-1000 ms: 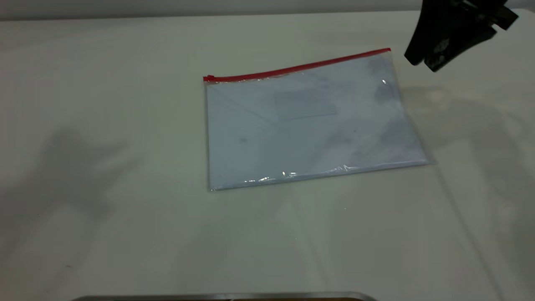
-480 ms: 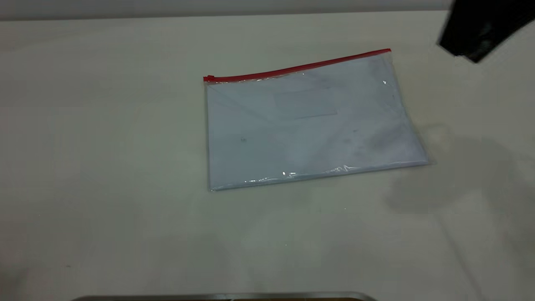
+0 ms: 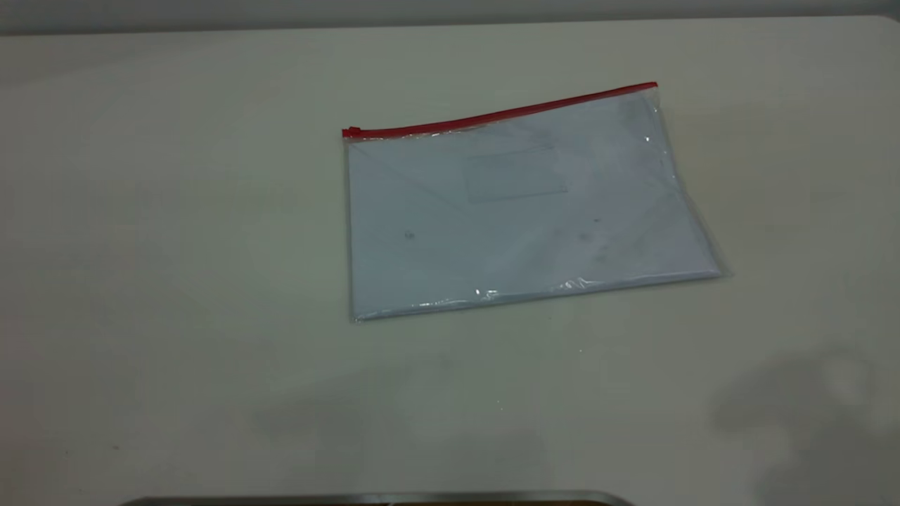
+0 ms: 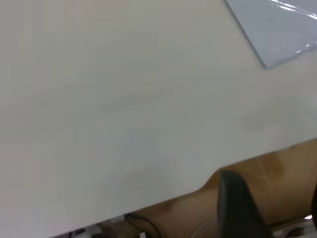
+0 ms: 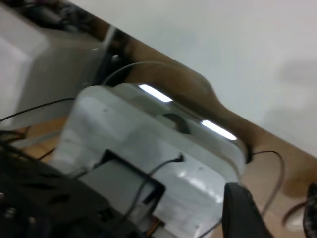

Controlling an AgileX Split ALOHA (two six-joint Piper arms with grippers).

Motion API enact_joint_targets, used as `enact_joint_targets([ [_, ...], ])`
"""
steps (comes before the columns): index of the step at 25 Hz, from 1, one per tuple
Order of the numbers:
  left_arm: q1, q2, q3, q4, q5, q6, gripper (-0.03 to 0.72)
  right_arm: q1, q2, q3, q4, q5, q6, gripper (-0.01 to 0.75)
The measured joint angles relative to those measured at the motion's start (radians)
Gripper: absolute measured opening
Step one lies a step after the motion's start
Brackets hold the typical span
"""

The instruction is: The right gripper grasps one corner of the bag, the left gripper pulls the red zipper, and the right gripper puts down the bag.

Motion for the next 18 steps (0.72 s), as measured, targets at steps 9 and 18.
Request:
enact_joint_targets([
  [9,0.000,-0.197,0.160,0.003,-0.001,-0.083,0.424,0.000,-0.516,0.283,-0.363,-0.053,0.337,0.348],
  [18,0.000,-0.224,0.200,0.011,-0.023,-0.134,0.424,0.000,-0.803,0.294,-0.414,-0.073,0.399,0.346],
])
